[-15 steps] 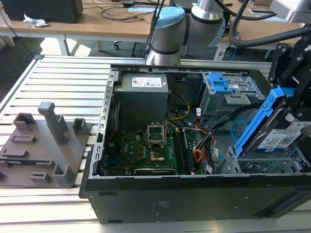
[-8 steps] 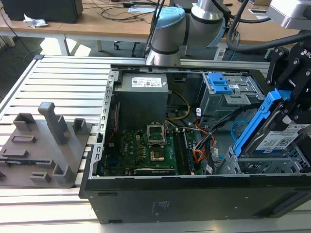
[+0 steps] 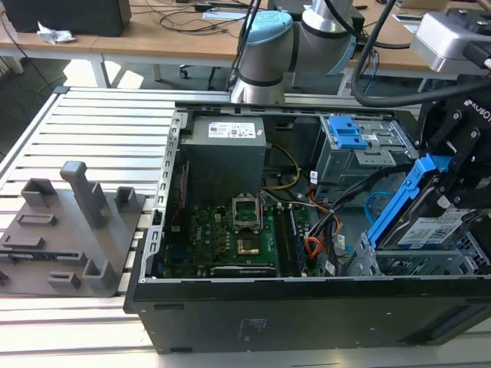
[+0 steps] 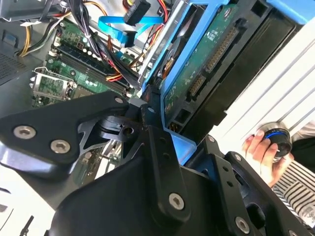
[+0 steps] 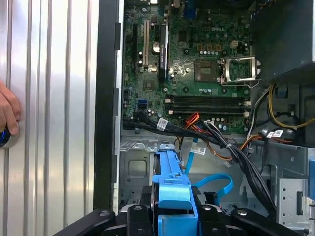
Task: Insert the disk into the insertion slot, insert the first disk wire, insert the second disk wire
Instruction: 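Insert the disk into the insertion slot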
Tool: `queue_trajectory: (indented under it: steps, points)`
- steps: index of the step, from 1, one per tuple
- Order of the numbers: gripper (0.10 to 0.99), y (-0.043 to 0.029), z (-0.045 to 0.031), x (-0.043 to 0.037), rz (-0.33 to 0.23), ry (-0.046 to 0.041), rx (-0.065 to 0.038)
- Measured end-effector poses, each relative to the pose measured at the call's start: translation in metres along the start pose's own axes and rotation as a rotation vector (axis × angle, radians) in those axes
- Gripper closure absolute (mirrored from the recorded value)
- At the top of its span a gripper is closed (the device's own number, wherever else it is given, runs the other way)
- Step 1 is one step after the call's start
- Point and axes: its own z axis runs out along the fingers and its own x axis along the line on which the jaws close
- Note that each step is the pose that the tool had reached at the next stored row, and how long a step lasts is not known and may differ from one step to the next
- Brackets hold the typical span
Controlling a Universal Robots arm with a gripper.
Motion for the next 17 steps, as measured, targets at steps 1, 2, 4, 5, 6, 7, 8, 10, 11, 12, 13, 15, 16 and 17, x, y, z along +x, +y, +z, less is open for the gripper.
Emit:
queue_trajectory:
  steps: [1, 2, 4, 5, 6, 7, 8, 10, 11, 12, 13, 15, 16, 17]
  points:
    - [0.722, -0.0001, 0.0016, -0.0001, 0.0, 0.0002, 0.0]
    - [0.722, -0.0002, 0.0053, 0.0, 0.0, -0.0001, 0.0]
    - [0.722, -0.0005, 0.0123, -0.0001, 0.0, -0.0001, 0.0]
    - [0.722, -0.0006, 0.0152, -0.0001, 0.0, 0.0001, 0.0]
    - [0.722, -0.0007, 0.0166, -0.0001, 0.0, 0.0003, 0.0]
    - [0.722, -0.0007, 0.0183, -0.0001, 0.0, 0.0, 0.0]
    - [0.722, -0.0008, 0.0205, -0.0001, 0.0, 0.0001, 0.0]
    - [0.722, -0.0009, 0.0233, -0.0002, 0.0, 0.0001, 0.0]
    - [0.722, -0.0009, 0.0233, -0.0001, 0.0, 0.0002, 0.0]
    - [0.722, -0.0009, 0.0233, -0.0001, 0.0, 0.0002, 0.0]
    - [0.722, -0.0009, 0.0234, -0.0001, 0.0, 0.0003, 0.0]
    - [0.722, -0.0009, 0.0234, -0.0002, 0.0, 0.0002, 0.0]
    - [0.722, -0.001, 0.0234, -0.0001, 0.0, 0.0002, 0.0]
    - [0.71, -0.0009, 0.0234, -0.0001, 0.0, 0.0006, 0.0]
